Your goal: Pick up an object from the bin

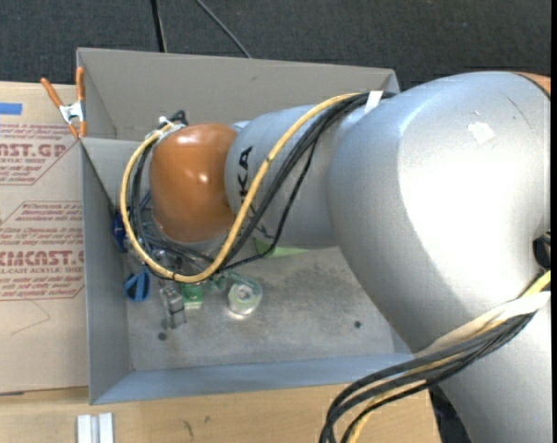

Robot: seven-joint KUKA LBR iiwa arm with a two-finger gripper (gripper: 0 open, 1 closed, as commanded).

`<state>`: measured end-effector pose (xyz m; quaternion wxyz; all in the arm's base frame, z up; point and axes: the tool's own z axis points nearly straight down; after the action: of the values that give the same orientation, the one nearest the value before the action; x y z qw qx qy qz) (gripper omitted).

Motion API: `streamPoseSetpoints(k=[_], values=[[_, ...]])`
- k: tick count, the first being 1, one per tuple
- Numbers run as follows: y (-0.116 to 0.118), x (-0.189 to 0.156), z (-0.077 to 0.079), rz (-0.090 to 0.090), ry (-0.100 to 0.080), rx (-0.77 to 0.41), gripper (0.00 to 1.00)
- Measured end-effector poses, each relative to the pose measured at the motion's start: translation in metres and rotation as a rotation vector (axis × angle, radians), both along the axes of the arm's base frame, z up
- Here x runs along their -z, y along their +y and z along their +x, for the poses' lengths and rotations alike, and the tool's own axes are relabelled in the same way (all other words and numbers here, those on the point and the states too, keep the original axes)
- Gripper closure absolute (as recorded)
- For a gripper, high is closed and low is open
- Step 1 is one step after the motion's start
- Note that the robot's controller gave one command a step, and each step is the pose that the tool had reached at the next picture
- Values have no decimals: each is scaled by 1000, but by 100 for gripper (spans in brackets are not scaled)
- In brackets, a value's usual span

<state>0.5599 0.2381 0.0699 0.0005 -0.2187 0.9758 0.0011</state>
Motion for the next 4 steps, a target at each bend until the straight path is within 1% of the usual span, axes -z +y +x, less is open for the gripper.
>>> streamPoseSetpoints(k=[1, 2, 3, 4], values=[[0, 0, 1, 1, -2, 0, 100], [0, 0, 0, 0, 0, 0, 0], [0, 0, 1, 1, -2, 0, 100], [0, 0, 0, 0, 0, 0, 0]])
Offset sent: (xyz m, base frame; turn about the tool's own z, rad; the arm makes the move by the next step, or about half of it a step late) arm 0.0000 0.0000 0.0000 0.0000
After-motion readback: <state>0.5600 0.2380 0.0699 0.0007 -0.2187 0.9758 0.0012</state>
